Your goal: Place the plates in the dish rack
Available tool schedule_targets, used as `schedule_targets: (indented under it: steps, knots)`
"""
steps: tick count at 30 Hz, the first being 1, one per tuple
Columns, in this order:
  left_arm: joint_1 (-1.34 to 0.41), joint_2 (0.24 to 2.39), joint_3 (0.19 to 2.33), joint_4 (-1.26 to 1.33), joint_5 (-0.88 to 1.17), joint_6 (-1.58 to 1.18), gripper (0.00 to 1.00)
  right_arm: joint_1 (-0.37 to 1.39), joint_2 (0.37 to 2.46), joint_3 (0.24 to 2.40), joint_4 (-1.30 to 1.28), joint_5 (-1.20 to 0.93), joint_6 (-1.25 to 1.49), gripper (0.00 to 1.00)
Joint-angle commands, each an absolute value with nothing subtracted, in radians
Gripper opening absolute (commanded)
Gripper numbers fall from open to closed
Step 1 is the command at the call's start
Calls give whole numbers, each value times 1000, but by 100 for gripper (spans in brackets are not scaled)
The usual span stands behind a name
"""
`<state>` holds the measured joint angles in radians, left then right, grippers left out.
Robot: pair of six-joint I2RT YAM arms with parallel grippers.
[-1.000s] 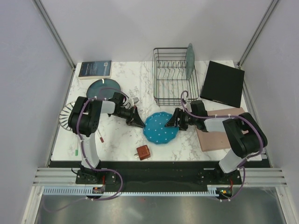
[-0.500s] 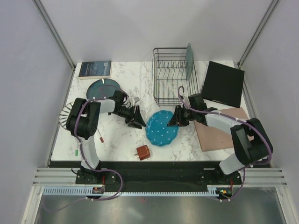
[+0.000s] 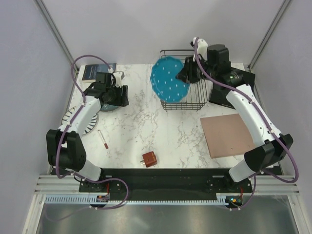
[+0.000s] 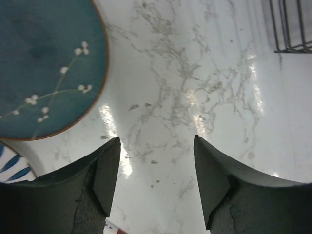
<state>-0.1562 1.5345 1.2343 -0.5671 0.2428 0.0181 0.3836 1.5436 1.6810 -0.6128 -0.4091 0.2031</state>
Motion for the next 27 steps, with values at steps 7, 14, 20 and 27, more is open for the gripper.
schedule_targets:
  steps: [7, 14, 20, 27]
  knots:
    - [-175, 1534, 1252, -543, -576, 9, 100, 437, 1948, 2273, -468, 513, 126, 0]
    - [-173, 1462, 1180, -520, -517, -14, 100, 446, 2091, 2352, -327, 733, 28, 0]
    - [-173, 1459, 1149, -518, -459, -21, 98, 449, 2155, 2396, -233, 779, -72, 0]
    - [-173, 1480, 1158, -520, -422, -35, 96, 454, 2189, 2365, -172, 825, -164, 0]
